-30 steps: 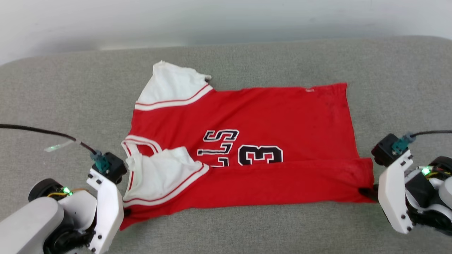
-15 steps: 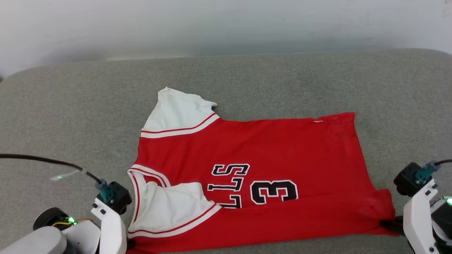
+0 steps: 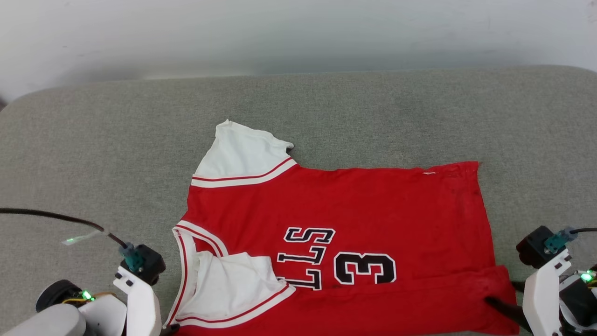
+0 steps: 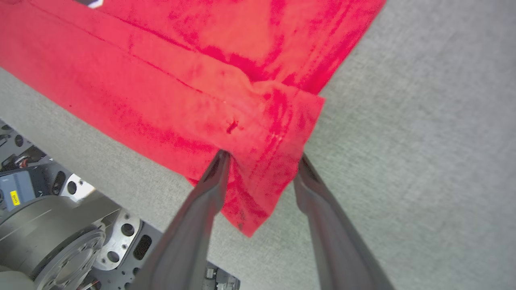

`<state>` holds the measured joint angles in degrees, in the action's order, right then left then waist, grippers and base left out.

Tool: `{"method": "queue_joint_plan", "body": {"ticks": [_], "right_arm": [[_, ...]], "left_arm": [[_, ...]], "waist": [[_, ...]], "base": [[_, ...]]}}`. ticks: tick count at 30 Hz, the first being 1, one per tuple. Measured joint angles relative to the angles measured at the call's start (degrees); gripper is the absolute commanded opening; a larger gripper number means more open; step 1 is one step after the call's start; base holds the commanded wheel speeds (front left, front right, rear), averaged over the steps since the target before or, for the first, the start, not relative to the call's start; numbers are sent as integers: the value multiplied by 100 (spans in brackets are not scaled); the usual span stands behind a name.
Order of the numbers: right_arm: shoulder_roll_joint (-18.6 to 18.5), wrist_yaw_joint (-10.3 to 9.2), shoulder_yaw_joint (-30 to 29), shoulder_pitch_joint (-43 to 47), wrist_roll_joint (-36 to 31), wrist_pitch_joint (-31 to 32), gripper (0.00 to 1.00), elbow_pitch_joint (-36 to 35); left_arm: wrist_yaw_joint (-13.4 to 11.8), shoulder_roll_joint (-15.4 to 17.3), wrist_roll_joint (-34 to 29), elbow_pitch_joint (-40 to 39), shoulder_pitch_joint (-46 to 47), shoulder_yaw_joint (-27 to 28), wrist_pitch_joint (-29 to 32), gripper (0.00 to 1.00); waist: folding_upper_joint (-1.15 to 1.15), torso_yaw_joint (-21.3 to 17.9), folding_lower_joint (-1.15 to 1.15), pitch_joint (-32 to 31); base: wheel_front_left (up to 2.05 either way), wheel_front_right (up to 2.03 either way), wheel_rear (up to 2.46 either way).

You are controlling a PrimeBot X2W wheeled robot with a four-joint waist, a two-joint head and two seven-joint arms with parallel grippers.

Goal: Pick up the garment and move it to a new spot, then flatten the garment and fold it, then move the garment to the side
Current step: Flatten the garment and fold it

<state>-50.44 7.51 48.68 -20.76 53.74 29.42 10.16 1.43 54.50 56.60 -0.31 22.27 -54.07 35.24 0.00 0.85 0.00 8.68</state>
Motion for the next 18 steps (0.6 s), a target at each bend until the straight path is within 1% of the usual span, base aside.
{"method": "queue_joint_plan", "body": {"ticks": [3,7,9,12,15,18], "right_arm": [[1,-1,-197,-23,-368,-361,100,-147],[155,0,-720,-42,-767,-1106,100,-396],[368,0,-1059,-61,-1034,-1538,100,-485],[749,-1,-1602,-65,-1477,-2124,100,-575],[1137,0,-2119,-30,-1953,-2585,100,-656],[1538,-1,-2686,85,-2421,-3020,100,-802]], "left_arm": [[-9,87,21,-140,65,166,-155,100],[-52,293,-121,-335,367,495,-482,100],[-76,310,-221,-343,536,687,-773,100],[-181,280,-570,-187,827,920,-1270,100],[-233,198,-921,66,1132,979,-1435,100],[-297,1,-1055,248,1433,1027,-1477,100]], "waist": [[0,-8,0,-67],[0,-65,0,-109],[0,-110,0,-102],[0,-180,0,-45],[0,-237,1,58],[0,-297,1,188]], "base": [[0,0,0],[0,0,0],[0,0,0],[0,0,0],[0,0,0],[0,0,0]]}}
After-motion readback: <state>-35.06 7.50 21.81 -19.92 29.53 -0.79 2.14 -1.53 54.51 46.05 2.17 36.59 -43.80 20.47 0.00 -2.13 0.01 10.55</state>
